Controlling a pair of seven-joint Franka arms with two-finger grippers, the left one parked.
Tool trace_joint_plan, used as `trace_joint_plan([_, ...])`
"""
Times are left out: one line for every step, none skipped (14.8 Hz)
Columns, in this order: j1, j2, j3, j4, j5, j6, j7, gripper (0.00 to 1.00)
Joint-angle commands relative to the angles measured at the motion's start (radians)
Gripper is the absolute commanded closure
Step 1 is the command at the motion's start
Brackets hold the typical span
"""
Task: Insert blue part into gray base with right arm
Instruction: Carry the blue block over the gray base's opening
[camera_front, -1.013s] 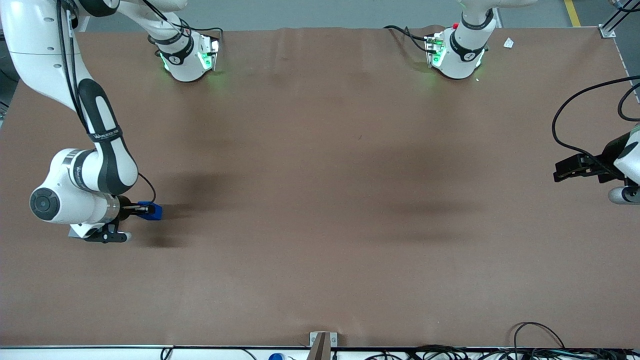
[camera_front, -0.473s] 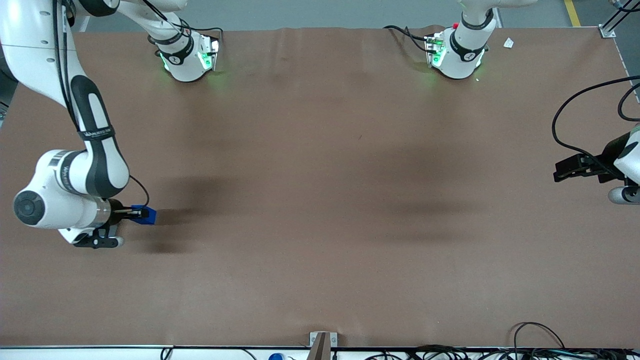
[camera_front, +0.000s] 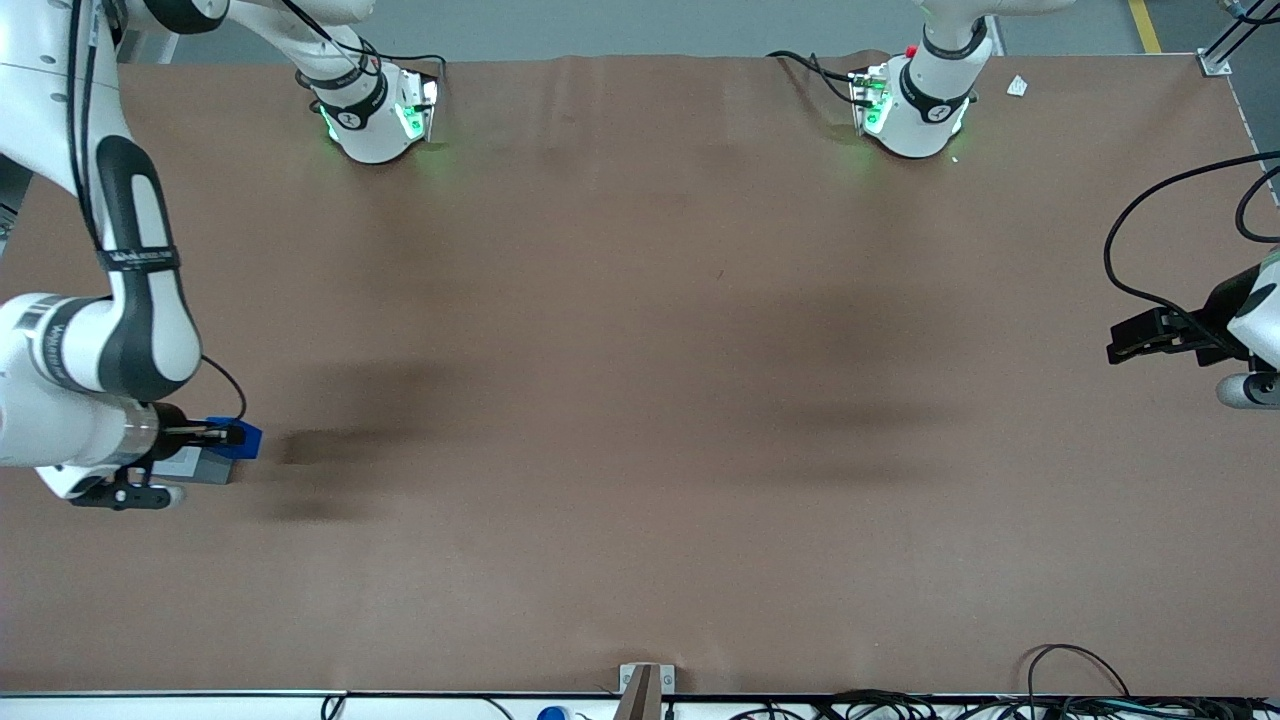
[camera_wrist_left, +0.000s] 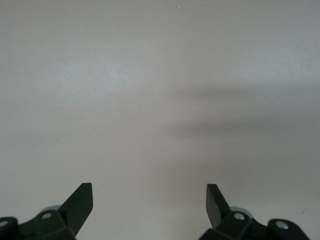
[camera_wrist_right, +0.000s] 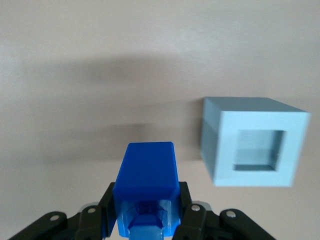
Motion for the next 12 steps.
trace_joint_plan([-0.035, -0.006, 0.012, 0.026, -0.035, -0.038, 0.002, 0.97])
trace_joint_plan([-0.052, -0.006, 0.014, 0.028, -0.035, -0.039, 0.002, 0.97])
trace_joint_plan([-0.062, -0.006, 0.014, 0.034, -0.036, -0.039, 0.002, 0.97])
trace_joint_plan([-0.067, -0.006, 0.014, 0.035, -0.036, -0.039, 0.002, 0.97])
trace_joint_plan([-0.075, -0.006, 0.014, 0.038, -0.038, -0.039, 0.000, 0.97])
trace_joint_plan([-0.085, -0.006, 0.014, 0.040, -0.038, -0.039, -0.001, 0.97])
trace_joint_plan([-0.101, -0.005, 0.014, 0.040, -0.036, -0.039, -0.001, 0.97])
trace_joint_plan([-0.113, -0.003, 0.014, 0.040, -0.035, -0.039, -0.003, 0.97])
trace_joint_plan([-0.119, -0.003, 0.014, 0.040, -0.035, -0.039, -0.006, 0.97])
trace_joint_plan([-0.121, -0.003, 0.014, 0.040, -0.036, -0.039, -0.010, 0.97])
trace_joint_plan([-0.121, -0.003, 0.014, 0.040, -0.038, -0.038, -0.010, 0.97])
trace_joint_plan([-0.121, -0.002, 0.014, 0.040, -0.038, -0.036, -0.010, 0.97])
